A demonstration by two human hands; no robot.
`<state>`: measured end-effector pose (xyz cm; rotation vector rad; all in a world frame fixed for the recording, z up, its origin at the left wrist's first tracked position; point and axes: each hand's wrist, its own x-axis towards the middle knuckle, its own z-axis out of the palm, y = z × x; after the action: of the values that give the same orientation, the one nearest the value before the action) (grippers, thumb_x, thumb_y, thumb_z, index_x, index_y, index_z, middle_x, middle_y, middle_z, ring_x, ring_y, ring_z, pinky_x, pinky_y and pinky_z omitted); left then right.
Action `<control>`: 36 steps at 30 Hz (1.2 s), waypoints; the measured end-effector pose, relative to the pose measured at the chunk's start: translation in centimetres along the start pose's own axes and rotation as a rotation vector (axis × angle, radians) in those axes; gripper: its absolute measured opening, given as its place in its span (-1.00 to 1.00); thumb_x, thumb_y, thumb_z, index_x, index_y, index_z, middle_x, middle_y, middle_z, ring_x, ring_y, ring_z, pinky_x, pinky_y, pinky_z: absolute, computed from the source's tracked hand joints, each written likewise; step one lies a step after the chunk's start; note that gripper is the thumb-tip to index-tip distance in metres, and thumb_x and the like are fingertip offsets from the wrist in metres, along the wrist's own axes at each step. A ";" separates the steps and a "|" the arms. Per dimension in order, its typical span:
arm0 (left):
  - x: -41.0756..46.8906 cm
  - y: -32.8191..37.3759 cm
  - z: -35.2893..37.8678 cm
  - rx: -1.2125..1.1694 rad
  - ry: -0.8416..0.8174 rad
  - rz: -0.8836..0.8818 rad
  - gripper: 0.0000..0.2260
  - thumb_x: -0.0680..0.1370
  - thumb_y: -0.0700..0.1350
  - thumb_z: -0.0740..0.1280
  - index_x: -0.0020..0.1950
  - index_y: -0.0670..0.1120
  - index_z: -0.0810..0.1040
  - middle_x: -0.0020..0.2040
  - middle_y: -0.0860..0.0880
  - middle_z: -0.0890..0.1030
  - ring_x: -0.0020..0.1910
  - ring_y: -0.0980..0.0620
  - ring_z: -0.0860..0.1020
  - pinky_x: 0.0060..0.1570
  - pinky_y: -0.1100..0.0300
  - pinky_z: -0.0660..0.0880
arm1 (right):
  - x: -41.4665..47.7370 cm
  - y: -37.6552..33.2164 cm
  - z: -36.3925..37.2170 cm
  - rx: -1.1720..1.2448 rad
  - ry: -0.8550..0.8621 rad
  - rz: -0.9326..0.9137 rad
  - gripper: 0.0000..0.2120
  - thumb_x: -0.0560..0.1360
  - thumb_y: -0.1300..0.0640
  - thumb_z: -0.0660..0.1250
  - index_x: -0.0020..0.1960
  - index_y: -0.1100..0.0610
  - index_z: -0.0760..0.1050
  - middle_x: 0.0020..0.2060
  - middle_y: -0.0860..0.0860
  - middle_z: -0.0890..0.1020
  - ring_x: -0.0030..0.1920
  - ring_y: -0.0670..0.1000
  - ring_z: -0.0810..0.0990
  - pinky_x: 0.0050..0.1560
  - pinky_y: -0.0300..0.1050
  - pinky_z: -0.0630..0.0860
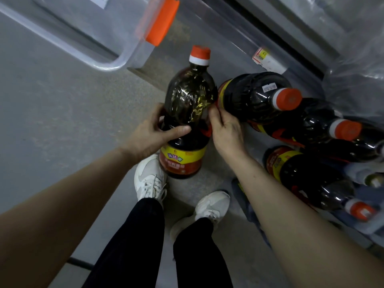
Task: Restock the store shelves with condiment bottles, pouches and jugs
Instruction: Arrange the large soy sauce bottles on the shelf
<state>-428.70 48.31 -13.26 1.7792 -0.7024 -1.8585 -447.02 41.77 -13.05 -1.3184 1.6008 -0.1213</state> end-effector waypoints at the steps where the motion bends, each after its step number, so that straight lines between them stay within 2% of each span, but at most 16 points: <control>1: -0.7 0.1 0.3 -0.014 0.011 -0.022 -0.33 0.21 0.35 0.50 0.27 0.28 0.41 0.15 0.31 0.57 0.15 0.30 0.54 0.09 0.24 0.52 | -0.5 -0.3 -0.2 0.004 -0.013 0.020 -0.63 0.69 -0.02 0.17 0.02 0.22 0.63 -0.02 0.17 0.68 0.07 0.15 0.60 0.12 0.01 0.48; 5: -3.4 1.1 0.9 -0.012 0.048 -0.099 -0.22 0.21 0.40 0.47 0.35 0.17 0.40 0.22 0.14 0.59 0.21 0.09 0.56 0.25 -0.04 0.51 | -2.6 -1.8 -1.8 -0.016 -0.092 0.086 -0.59 0.68 -0.09 0.16 -0.08 0.18 0.60 -0.10 0.12 0.67 0.05 0.18 0.61 0.15 0.13 0.49; 7: -4.8 2.3 1.3 -0.037 0.038 -0.125 -0.19 0.21 0.40 0.47 0.37 0.12 0.42 0.23 0.09 0.60 0.21 0.05 0.58 0.27 -0.09 0.50 | -4.2 -2.5 -3.1 0.017 -0.140 0.113 -0.60 0.67 -0.12 0.17 -0.02 0.18 0.59 -0.10 0.08 0.66 -0.02 -0.01 0.61 0.09 -0.04 0.51; 9: -6.2 3.6 1.7 -0.061 0.043 -0.133 -0.22 0.20 0.40 0.47 0.34 0.10 0.46 0.19 0.09 0.63 0.17 0.08 0.60 0.26 -0.07 0.52 | -5.7 -3.2 -4.4 0.073 -0.200 0.140 -0.67 0.65 -0.14 0.22 0.01 0.09 0.60 -0.13 -0.09 0.64 -0.15 -0.31 0.57 -0.11 -0.36 0.48; 10: -6.9 4.5 1.9 -0.058 0.049 -0.137 -0.23 0.20 0.40 0.46 0.33 0.10 0.48 0.17 0.09 0.64 0.16 0.09 0.61 0.26 -0.06 0.53 | -6.6 -3.6 -5.2 0.101 -0.228 0.149 -0.71 0.62 -0.16 0.25 0.03 0.03 0.59 -0.14 -0.16 0.63 -0.16 -0.38 0.56 -0.19 -0.44 0.45; 11: -7.7 5.4 2.1 -0.052 0.053 -0.143 -0.24 0.20 0.40 0.44 0.33 0.09 0.49 0.18 0.08 0.64 0.16 0.08 0.61 0.26 -0.06 0.52 | -7.4 -4.0 -6.0 0.126 -0.251 0.157 -0.72 0.59 -0.20 0.29 0.06 -0.01 0.59 -0.13 -0.19 0.64 -0.14 -0.41 0.56 -0.18 -0.43 0.46; 13: -9.4 7.6 2.6 -0.058 0.035 -0.152 -0.21 0.23 0.39 0.43 0.37 0.06 0.48 0.22 0.03 0.63 0.20 0.02 0.60 0.29 -0.09 0.50 | -9.2 -5.0 -7.7 0.199 -0.288 0.159 -0.66 0.51 -0.26 0.38 0.15 -0.07 0.59 -0.07 -0.20 0.68 -0.06 -0.38 0.60 -0.08 -0.36 0.54; 15: -11.0 9.7 2.8 -0.070 0.002 -0.154 -0.23 0.29 0.36 0.42 0.41 0.03 0.45 0.25 -0.01 0.62 0.22 -0.03 0.59 0.29 -0.12 0.50 | -10.7 -6.3 -9.2 0.268 -0.328 0.148 -0.57 0.44 -0.22 0.47 0.24 -0.11 0.56 0.03 -0.21 0.70 0.04 -0.32 0.62 -0.03 -0.38 0.56; 17: -12.7 11.9 3.0 -0.094 -0.034 -0.147 -0.30 0.37 0.29 0.41 0.43 0.00 0.44 0.26 -0.04 0.61 0.22 -0.04 0.60 0.28 -0.12 0.51 | -12.1 -7.8 -10.6 0.291 -0.307 0.127 -0.56 0.44 -0.16 0.51 0.29 -0.13 0.55 0.10 -0.18 0.69 0.12 -0.24 0.63 0.06 -0.28 0.57; 19: -14.4 14.4 3.2 -0.107 -0.057 -0.128 -0.35 0.43 0.24 0.43 0.44 -0.04 0.43 0.26 -0.05 0.61 0.22 -0.02 0.60 0.28 -0.09 0.51 | -13.4 -9.7 -12.3 0.293 -0.257 0.110 -0.56 0.43 -0.18 0.51 0.28 -0.18 0.56 0.13 -0.19 0.68 0.15 -0.20 0.61 0.10 -0.21 0.55; 22: -16.8 17.9 3.5 -0.111 -0.070 -0.083 -0.43 0.43 0.16 0.36 0.39 -0.04 0.46 0.22 -0.04 0.63 0.16 0.03 0.63 0.23 0.00 0.55 | -15.1 -12.6 -15.0 0.276 -0.235 0.065 -0.47 0.35 -0.32 0.47 0.28 -0.22 0.55 0.15 -0.20 0.67 0.12 -0.25 0.61 0.05 -0.29 0.54; 24: -18.5 20.4 3.8 -0.109 -0.084 -0.050 -0.46 0.43 0.16 0.34 0.36 -0.02 0.47 0.18 -0.02 0.65 0.09 0.08 0.66 0.08 0.15 0.60 | -16.4 -14.7 -17.1 0.271 -0.222 0.057 -0.44 0.33 -0.36 0.47 0.28 -0.22 0.54 0.15 -0.19 0.67 0.13 -0.23 0.62 0.09 -0.23 0.56; 27: -21.0 24.2 4.3 -0.103 -0.078 -0.008 -0.57 0.42 0.17 0.35 0.25 0.05 0.52 0.08 0.07 0.68 -0.02 0.19 0.67 -0.17 0.36 0.58 | -18.3 -17.6 -19.9 0.312 -0.188 0.045 -0.50 0.35 -0.26 0.53 0.24 -0.15 0.58 0.09 -0.17 0.70 0.10 -0.19 0.66 0.10 -0.18 0.57; 29: -22.9 26.5 4.9 -0.091 -0.055 0.014 -0.70 0.48 0.14 0.36 0.17 0.10 0.54 0.04 0.09 0.68 -0.06 0.20 0.67 -0.20 0.36 0.56 | -20.0 -19.6 -21.9 0.347 -0.148 0.037 -0.57 0.38 -0.17 0.55 0.21 -0.10 0.61 0.05 -0.17 0.72 0.07 -0.20 0.67 0.05 -0.23 0.56; 31: -24.5 28.6 5.1 -0.054 -0.044 0.028 -0.77 0.55 0.11 0.34 0.17 0.11 0.54 0.06 0.07 0.68 -0.03 0.17 0.67 -0.14 0.29 0.57 | -21.5 -21.5 -23.5 0.348 -0.133 0.017 -0.58 0.38 -0.16 0.55 0.20 -0.10 0.60 0.03 -0.19 0.72 0.05 -0.21 0.68 0.03 -0.24 0.56; 36: -29.7 33.8 5.7 0.001 -0.035 0.077 -0.67 0.55 0.15 0.35 0.26 0.06 0.53 0.03 0.07 0.67 -0.09 0.22 0.65 -0.21 0.30 0.54 | -26.0 -25.6 -27.4 0.366 -0.080 -0.008 -0.59 0.40 -0.13 0.56 0.20 -0.12 0.57 0.02 -0.14 0.73 0.02 -0.17 0.70 0.06 -0.16 0.60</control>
<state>-433.41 42.22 31.46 1.7000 -0.7741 -1.8422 -452.63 38.45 32.16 -1.0323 1.4248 -0.3455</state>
